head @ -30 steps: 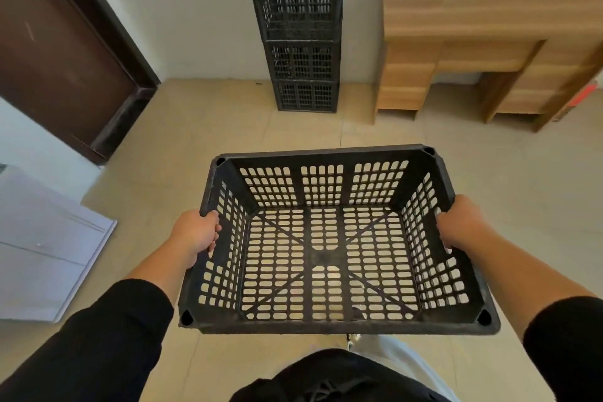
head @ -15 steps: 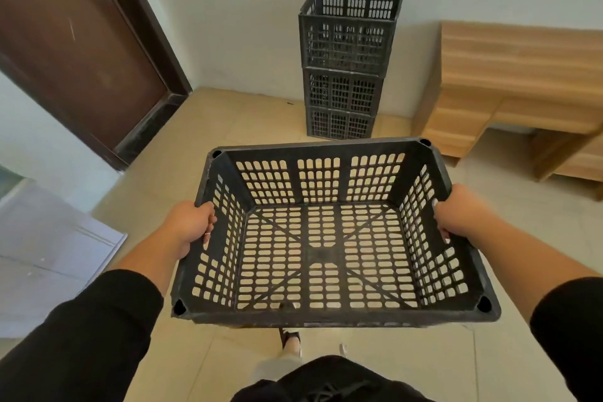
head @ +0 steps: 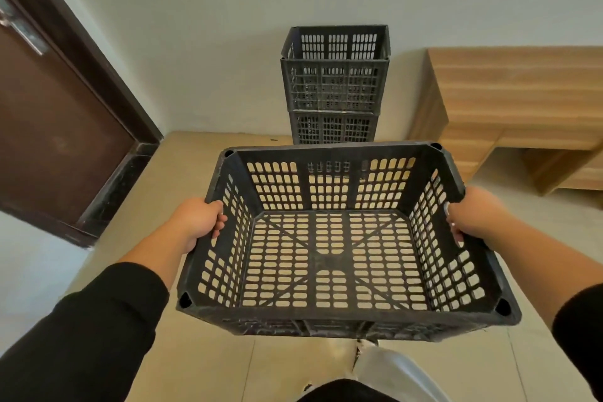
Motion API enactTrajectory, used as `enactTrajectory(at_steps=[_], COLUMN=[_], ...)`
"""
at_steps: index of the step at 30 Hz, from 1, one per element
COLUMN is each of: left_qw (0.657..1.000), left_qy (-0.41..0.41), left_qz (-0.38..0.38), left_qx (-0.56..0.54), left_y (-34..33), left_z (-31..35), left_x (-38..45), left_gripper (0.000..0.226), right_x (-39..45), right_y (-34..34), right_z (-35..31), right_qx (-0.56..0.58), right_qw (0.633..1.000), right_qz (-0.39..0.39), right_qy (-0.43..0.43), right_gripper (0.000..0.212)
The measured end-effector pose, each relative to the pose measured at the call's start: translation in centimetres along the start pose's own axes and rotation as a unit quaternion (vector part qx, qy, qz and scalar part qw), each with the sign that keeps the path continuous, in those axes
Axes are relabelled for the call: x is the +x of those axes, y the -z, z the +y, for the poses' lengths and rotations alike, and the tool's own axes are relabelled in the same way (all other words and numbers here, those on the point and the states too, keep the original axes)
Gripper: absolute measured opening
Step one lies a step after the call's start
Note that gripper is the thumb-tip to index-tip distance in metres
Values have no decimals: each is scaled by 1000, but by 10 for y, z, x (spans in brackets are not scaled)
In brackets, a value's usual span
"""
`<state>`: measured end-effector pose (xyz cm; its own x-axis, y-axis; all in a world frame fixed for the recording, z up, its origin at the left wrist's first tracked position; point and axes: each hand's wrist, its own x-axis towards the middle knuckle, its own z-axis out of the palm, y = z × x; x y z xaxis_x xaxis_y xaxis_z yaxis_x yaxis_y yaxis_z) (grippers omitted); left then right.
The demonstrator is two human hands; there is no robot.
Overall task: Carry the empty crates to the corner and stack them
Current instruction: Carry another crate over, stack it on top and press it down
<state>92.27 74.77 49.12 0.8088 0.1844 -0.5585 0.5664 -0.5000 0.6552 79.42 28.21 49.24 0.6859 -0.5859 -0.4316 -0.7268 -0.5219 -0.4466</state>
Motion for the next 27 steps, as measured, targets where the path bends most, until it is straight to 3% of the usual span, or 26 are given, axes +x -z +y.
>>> enactTrajectory(at_steps=[11,17,21,27], left_qw=[998,997,995,988], left_qy=[-33,-69,-92,-132], left_qz=[-21,-25,-43,-68], left_qx=[50,31,23,37], left_y=[-10,12,29,46], left_z=[191,301,381,487], left_x=[142,200,249,326], left_gripper=[38,37,40,40], right_x=[172,258,339,338], right_y=[81,140,172,202], right_z=[-139,-231,-270,-365], right_qx=[-25,9,24,58], right_qw=[999,999,999,993], right_qz=[-5,15,13,97], right_qy=[27,46,33,32], right_gripper=[29,4,27,7])
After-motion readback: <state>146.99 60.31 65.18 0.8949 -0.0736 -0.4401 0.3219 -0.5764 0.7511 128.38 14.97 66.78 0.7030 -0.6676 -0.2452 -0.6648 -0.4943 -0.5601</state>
